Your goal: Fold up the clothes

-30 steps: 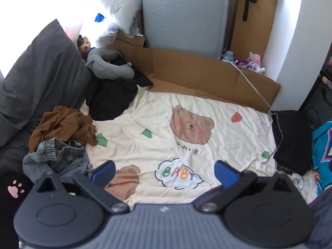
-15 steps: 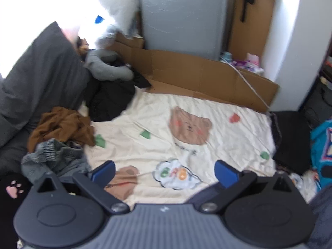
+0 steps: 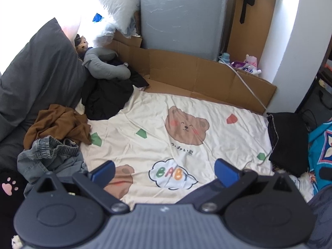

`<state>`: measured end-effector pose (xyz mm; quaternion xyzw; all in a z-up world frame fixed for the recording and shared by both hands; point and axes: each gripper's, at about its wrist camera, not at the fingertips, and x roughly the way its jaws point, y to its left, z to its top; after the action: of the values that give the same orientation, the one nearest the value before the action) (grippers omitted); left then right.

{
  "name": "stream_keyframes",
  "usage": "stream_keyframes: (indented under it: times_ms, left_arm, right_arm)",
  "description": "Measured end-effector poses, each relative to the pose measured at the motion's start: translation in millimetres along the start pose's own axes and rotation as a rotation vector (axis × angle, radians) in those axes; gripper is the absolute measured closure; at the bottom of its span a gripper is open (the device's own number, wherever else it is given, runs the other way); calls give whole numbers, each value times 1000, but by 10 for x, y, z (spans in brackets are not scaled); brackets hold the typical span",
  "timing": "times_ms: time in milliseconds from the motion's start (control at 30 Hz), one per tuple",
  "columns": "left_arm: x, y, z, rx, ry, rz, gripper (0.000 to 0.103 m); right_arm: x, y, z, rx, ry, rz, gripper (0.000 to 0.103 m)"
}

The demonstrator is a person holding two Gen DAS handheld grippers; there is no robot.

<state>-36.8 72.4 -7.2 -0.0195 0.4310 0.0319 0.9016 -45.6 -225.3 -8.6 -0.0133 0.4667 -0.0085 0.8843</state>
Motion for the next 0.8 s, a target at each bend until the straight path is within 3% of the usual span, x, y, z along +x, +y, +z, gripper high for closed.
stream_keyframes:
  times_ms: [400,567,800]
  left_arm:
    - [27,27,11,-22,10,-14,0]
    - [1,-30,-2,9,-7,14,0]
    - [28,15,-7,-20,6,-17,0]
  right_arm:
    - [2,-100,-4,57,-1,67,1]
    - [-1,-126,-13,72,-1,81,1]
    - [4,-149,-15,87,-3,93,1]
